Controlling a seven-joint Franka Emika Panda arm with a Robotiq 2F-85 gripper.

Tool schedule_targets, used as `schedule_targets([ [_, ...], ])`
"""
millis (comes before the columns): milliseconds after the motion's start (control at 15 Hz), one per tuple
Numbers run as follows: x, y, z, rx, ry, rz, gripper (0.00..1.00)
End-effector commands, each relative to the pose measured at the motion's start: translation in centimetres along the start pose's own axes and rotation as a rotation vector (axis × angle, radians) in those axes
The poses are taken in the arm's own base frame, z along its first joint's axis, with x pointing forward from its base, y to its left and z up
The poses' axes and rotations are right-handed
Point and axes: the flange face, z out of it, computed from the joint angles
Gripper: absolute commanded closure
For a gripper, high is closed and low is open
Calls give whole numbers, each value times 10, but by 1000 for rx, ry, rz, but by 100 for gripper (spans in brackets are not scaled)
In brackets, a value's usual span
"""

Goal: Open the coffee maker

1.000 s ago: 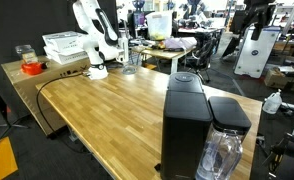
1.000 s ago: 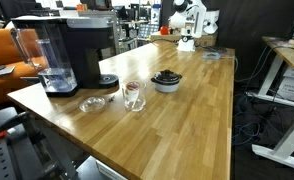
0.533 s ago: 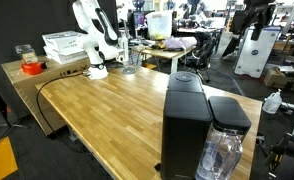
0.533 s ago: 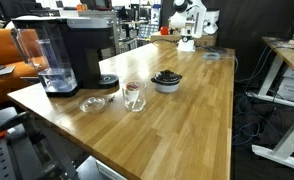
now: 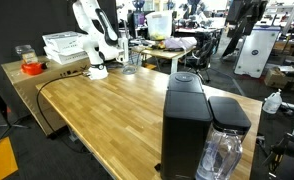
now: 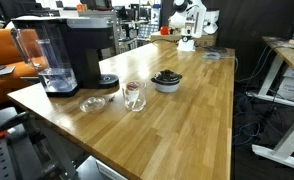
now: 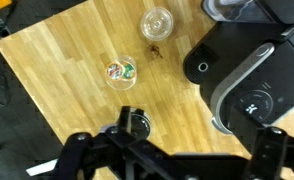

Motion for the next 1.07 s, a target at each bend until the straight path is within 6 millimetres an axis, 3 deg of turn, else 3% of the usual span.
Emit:
schedule_targets([
  [0,32,6,-8,155,-75,-90,0],
  [400,83,25,-9,440,-129,-217,0],
  [533,95,36,-5,405,-154,-188,0],
  [600,85,32,-3,410,-116,-185,0],
  [1000,95,34,-1,409,-134,-182,0],
])
